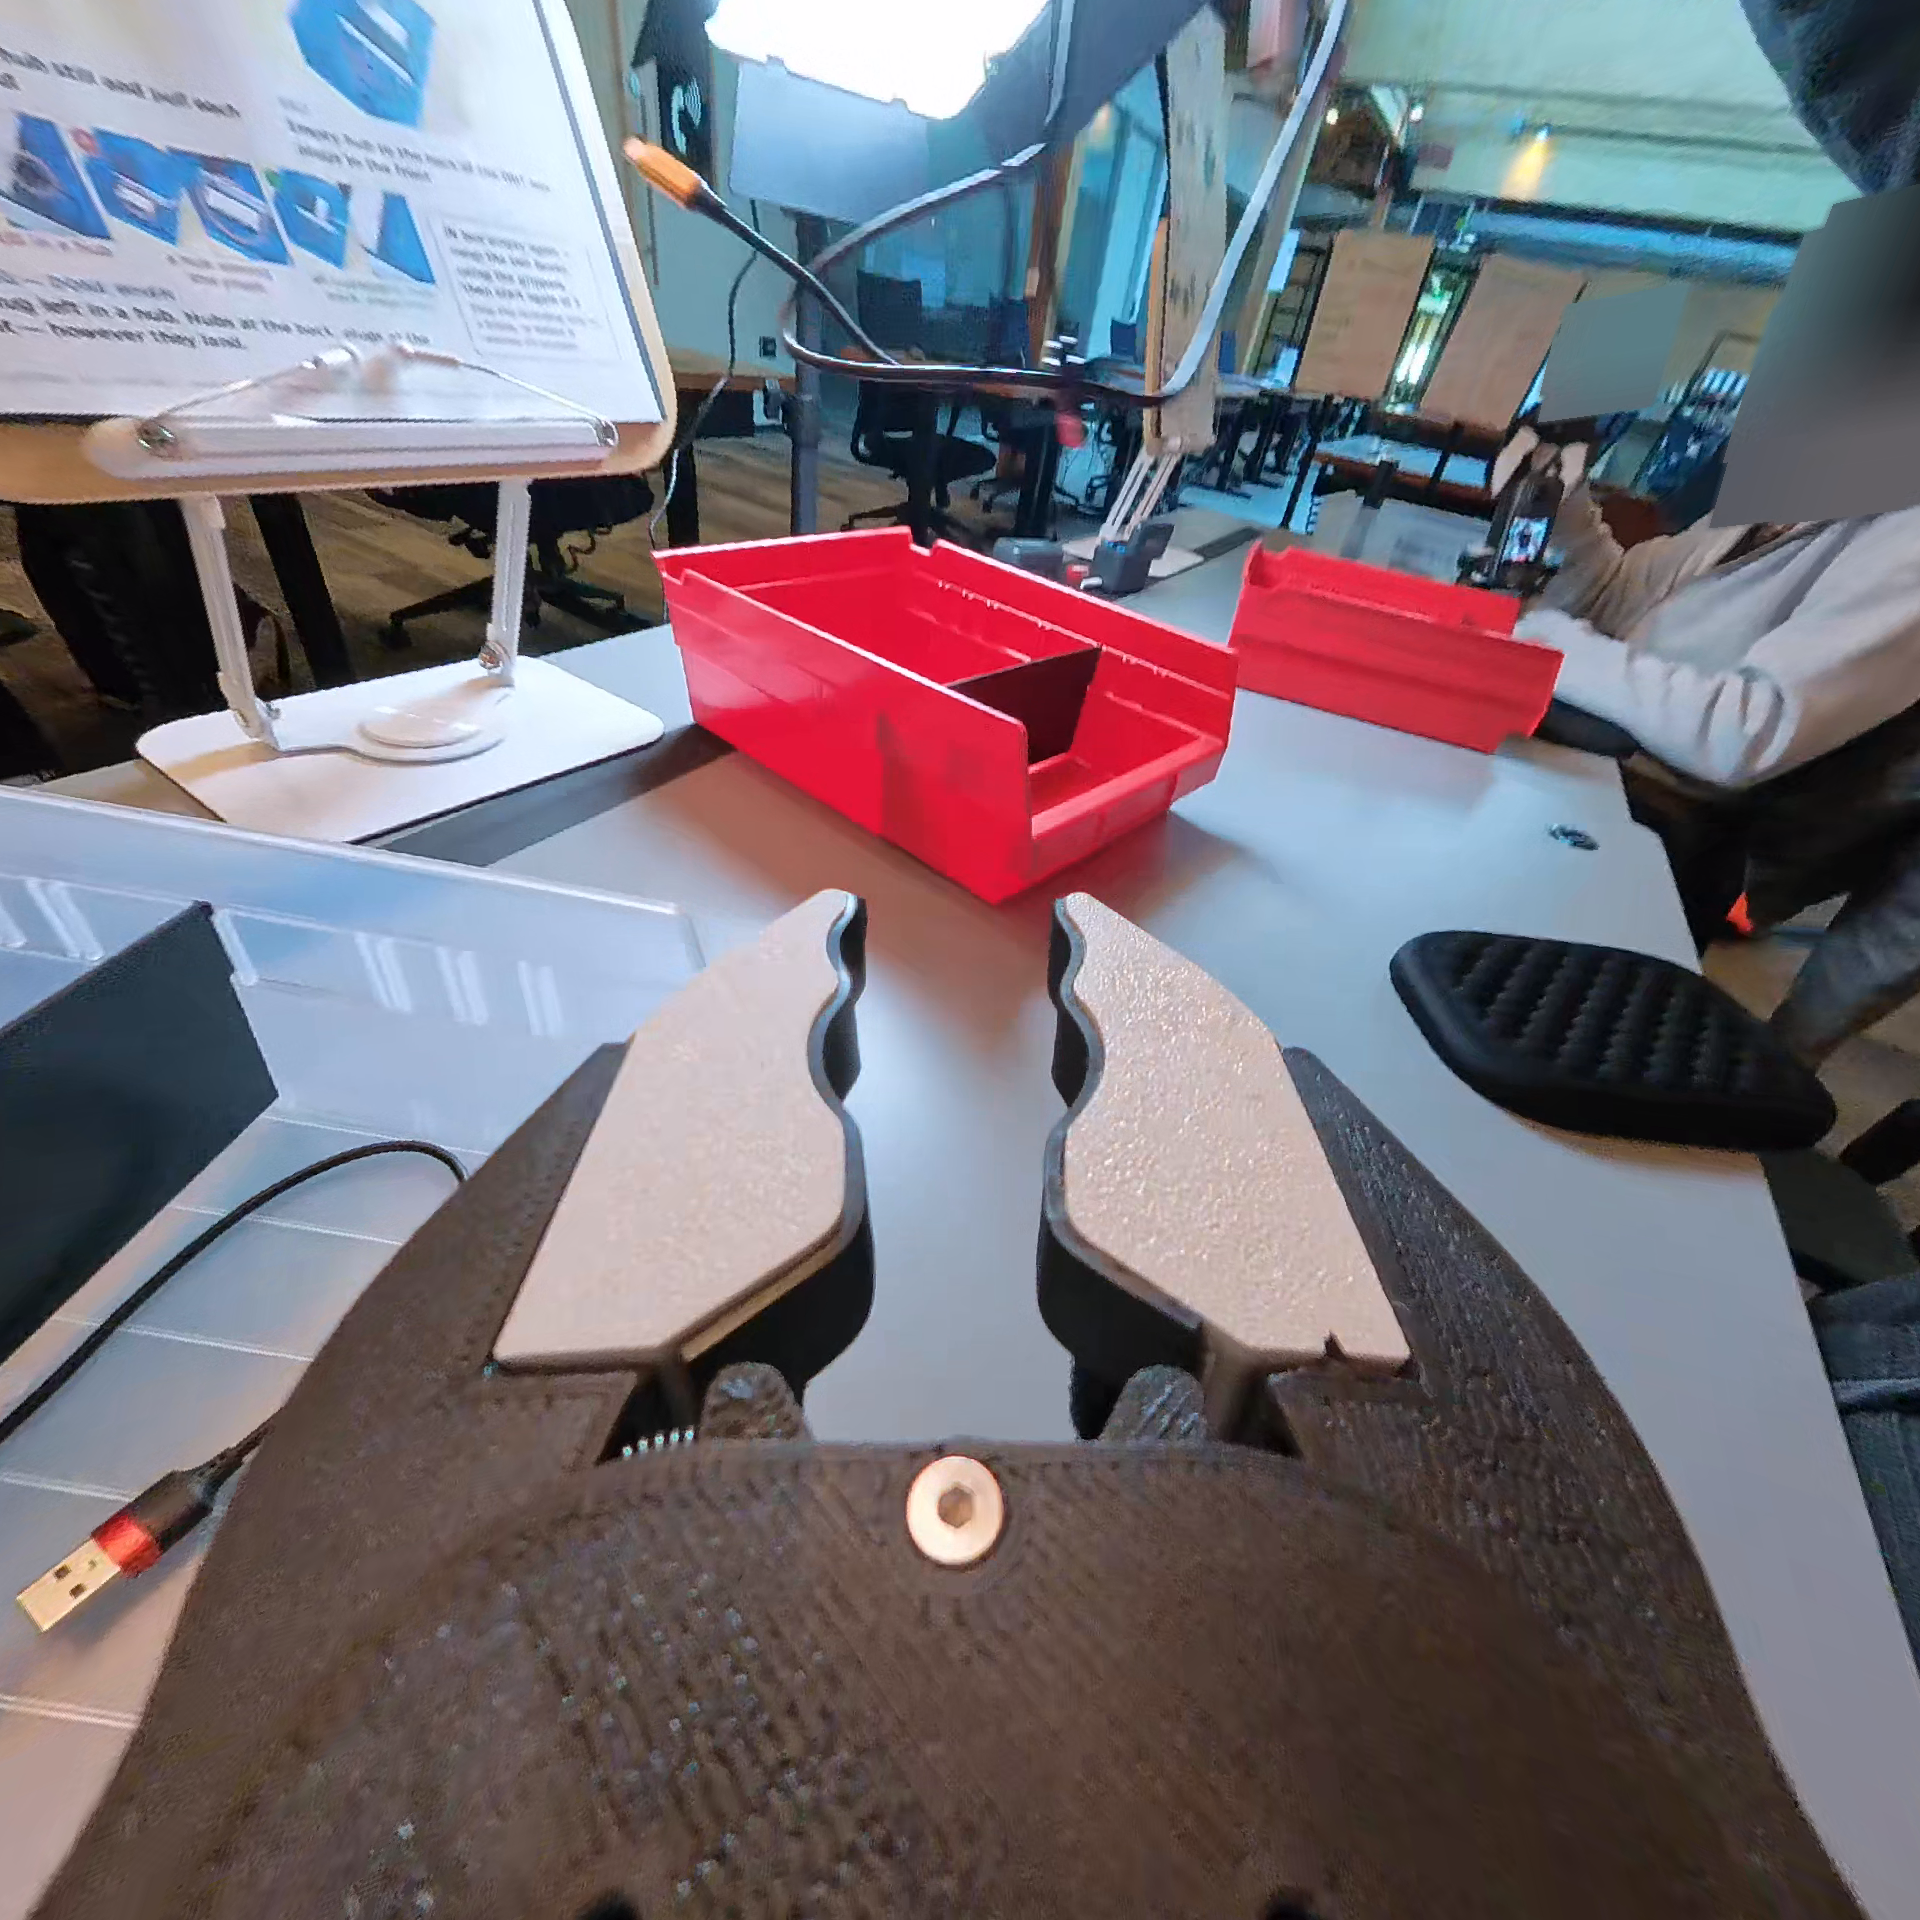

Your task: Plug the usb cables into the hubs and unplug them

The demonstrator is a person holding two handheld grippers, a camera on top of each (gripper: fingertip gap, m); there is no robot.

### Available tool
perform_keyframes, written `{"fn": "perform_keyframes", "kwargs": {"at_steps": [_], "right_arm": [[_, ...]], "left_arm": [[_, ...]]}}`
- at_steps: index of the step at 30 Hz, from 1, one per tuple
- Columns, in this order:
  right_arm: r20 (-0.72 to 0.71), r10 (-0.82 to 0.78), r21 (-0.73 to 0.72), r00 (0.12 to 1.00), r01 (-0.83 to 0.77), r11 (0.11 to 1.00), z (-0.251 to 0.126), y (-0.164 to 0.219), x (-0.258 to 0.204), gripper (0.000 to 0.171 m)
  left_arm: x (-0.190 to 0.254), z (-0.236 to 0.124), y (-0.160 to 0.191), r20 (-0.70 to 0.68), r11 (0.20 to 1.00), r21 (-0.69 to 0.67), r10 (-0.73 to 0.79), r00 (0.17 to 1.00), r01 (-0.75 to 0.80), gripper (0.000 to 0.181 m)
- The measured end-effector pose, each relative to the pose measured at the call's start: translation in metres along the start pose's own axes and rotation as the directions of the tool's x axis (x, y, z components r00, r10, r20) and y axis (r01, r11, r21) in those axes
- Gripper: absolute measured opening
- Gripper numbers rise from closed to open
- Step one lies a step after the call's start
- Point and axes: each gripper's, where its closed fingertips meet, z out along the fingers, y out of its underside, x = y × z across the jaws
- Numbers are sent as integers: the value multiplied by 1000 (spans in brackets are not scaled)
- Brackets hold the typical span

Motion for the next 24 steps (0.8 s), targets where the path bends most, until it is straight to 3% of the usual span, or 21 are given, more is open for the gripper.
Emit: {"fn": "perform_keyframes", "kwargs": {"at_steps": [3, 6, 11, 18, 21, 24], "right_arm": [[-103, -1, -84, 995, -8, 996, 47, 33, 4, 24], [-156, -17, -161, 988, -9, 987, 108, 65, -24, 23], [72, -15, -265, 997, 34, 964, 194, 103, -132, 25], [450, 247, -287, 858, -123, 950, 216, 106, -193, 27], [483, 312, -327, 818, -162, 931, 230, 110, -194, 51], [503, 363, -307, 784, -230, 923, 229, 103, -176, 62]], "left_arm": [[3, 5, 6, -8, 1000, -18, 6, 1000, -6, 32], [2, 8, 12, -5, 999, -36, -3, 1000, 3, 30], [0, 13, 24, -9, 997, -72, -21, 1000, 21, 29], [2, 20, 37, -25, 992, -116, -44, 999, 41, 27], [1, 22, 43, -20, 990, -135, -45, 999, 41, 27], [-1, 21, 50, -14, 986, -157, -57, 998, 54, 28]]}}
